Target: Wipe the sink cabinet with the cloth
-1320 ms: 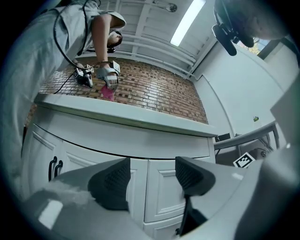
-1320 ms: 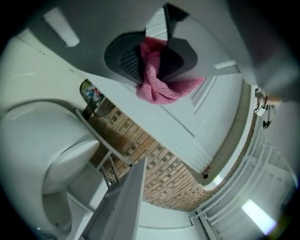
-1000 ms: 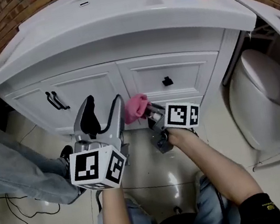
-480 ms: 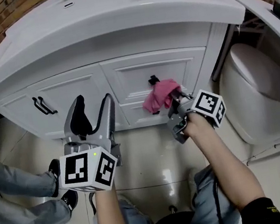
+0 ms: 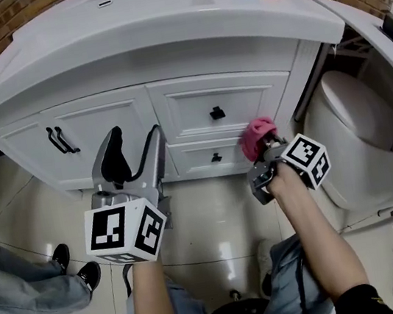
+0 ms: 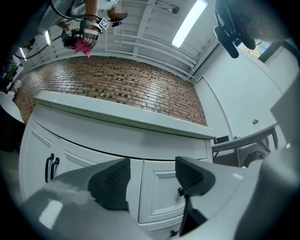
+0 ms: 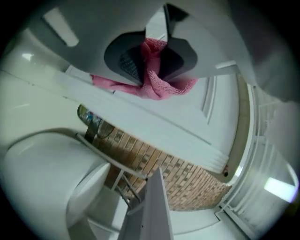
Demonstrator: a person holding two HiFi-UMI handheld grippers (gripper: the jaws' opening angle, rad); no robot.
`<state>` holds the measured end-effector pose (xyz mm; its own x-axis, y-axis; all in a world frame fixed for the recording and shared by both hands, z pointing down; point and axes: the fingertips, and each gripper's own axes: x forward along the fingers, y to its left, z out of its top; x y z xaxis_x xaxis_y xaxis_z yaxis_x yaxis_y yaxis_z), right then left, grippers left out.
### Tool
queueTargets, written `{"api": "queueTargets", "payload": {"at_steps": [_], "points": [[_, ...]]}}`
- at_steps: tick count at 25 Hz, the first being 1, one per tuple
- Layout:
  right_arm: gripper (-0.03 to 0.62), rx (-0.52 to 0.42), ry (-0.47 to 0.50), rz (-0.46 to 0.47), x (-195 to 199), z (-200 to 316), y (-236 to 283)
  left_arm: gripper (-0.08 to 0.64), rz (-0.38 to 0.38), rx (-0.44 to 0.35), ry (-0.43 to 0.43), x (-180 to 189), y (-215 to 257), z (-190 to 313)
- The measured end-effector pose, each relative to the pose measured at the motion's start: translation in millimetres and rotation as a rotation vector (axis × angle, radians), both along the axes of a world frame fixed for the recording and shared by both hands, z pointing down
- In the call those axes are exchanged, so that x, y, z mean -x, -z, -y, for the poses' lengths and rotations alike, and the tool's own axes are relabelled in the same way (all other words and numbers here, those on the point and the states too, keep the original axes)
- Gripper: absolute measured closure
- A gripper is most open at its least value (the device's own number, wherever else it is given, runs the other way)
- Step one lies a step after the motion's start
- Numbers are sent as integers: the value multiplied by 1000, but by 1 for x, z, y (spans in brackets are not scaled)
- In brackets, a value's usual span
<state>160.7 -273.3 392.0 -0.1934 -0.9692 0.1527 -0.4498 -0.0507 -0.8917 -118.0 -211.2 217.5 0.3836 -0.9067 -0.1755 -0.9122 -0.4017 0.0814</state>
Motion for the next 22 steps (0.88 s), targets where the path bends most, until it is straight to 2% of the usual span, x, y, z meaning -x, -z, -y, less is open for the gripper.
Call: {"api": "queueTargets", "payload": {"at_steps": [4, 6, 7, 9, 12, 16, 20, 22], "points": [[539, -23, 384, 89, 136, 11, -14, 261, -7, 2, 10, 5, 1, 1], [541, -64, 543, 165, 201, 16, -18, 261, -18, 5, 15, 4, 0, -1], [545, -83, 585, 204, 224, 18, -21, 261, -17, 6, 17, 3, -1, -1], [545, -78, 594, 252, 250, 25, -33, 261, 4, 8, 22, 1, -3, -2], [545, -31, 520, 262, 252, 36, -50, 261, 38, 15, 29, 2, -6, -1], [545, -1, 492, 263, 235, 36, -43, 261, 67, 22, 35, 5, -7, 3], [545, 31, 459, 194, 181, 32, -38, 261, 86, 39, 31, 6, -15, 9], [543, 86, 380, 157, 137, 26, -43, 261, 97, 51, 22, 1, -20, 11]]}}
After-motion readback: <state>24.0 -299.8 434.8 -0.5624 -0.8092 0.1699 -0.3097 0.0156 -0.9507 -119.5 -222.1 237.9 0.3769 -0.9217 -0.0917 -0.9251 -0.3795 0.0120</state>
